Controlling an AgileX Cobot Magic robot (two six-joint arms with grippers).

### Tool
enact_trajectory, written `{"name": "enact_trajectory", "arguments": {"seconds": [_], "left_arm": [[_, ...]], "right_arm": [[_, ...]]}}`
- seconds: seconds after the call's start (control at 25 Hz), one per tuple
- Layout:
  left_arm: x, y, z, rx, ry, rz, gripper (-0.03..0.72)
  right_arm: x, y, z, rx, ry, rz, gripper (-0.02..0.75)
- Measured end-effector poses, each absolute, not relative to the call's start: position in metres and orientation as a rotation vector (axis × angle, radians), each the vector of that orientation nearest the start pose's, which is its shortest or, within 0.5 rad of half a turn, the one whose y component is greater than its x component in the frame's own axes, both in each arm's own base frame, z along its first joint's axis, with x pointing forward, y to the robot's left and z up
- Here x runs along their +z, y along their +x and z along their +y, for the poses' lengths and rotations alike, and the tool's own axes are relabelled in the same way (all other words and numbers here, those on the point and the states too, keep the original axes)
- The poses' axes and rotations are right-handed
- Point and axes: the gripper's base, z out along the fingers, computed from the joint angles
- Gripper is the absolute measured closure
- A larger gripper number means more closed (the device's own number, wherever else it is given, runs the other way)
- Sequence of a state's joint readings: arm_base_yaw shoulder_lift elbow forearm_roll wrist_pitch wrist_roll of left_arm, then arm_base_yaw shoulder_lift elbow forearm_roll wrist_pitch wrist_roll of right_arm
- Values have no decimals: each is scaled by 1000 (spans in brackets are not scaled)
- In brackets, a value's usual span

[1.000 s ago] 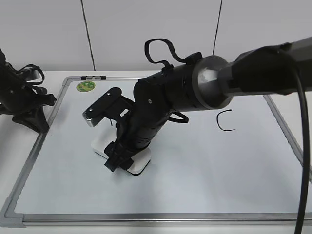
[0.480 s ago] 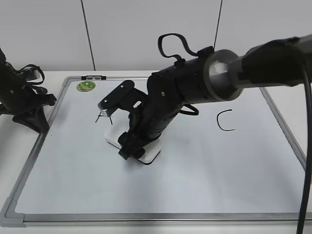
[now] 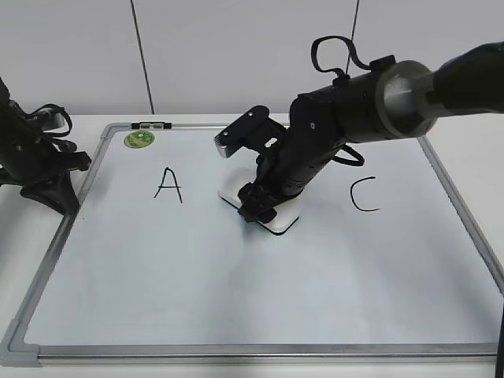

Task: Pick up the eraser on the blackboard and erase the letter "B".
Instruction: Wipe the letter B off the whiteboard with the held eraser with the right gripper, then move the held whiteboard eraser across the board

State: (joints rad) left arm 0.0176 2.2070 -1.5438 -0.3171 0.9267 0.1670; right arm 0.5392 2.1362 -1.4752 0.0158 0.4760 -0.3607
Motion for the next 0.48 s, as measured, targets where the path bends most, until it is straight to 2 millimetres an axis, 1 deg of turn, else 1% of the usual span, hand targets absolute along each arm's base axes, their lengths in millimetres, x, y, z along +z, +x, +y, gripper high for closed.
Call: {"name": "enact_trajectory", "arguments": {"seconds": [0.12, 0.2, 0.28, 0.36, 0.48], "left_arm": [[121, 430, -15, -384, -51, 3026, 646], [121, 430, -15, -384, -51, 3026, 646], [121, 430, -15, -384, -51, 3026, 645], [121, 430, -15, -382, -49, 3027, 644], [121, 430, -15, -381, -49, 3025, 643]], "right_arm": [[144, 391, 227, 68, -1113, 2375, 186], [149, 390, 226, 69, -1111, 2371, 186], [164, 388, 225, 86, -1085, 2359, 186], [193, 384, 223, 98, -1057, 2310, 186], [230, 378, 216, 104, -1020, 2253, 187]]}}
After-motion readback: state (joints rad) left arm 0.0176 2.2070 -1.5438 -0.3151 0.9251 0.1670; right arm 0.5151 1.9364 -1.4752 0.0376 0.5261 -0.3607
